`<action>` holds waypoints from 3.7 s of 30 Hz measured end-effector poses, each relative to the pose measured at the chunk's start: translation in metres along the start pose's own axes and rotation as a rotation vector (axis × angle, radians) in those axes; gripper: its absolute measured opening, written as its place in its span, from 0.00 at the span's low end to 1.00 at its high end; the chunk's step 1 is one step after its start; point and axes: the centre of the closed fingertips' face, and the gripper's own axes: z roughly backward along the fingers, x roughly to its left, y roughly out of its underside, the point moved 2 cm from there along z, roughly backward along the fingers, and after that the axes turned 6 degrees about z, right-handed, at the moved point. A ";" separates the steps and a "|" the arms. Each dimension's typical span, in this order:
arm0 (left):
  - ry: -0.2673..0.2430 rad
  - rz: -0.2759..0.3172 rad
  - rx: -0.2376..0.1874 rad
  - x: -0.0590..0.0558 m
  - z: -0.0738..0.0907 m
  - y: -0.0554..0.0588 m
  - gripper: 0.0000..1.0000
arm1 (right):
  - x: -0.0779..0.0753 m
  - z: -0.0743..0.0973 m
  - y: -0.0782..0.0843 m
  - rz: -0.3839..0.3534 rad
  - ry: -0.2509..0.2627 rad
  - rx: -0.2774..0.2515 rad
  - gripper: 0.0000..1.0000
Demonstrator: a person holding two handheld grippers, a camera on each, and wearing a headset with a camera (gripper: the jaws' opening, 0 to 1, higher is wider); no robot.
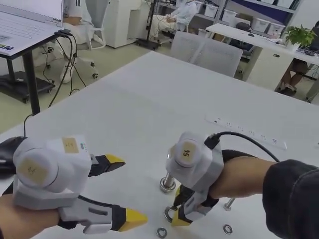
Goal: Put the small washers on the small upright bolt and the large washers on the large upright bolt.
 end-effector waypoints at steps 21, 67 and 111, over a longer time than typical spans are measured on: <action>0.001 -0.002 0.002 -0.001 0.000 0.000 0.70 | -0.007 0.024 0.012 -0.027 0.032 -0.009 0.24; 0.014 -0.003 -0.004 0.000 -0.003 -0.001 0.69 | -0.054 0.093 -0.029 0.057 0.193 -0.059 0.24; 0.002 0.023 0.002 0.005 -0.002 0.009 0.69 | -0.063 0.048 -0.026 0.045 0.097 0.003 0.24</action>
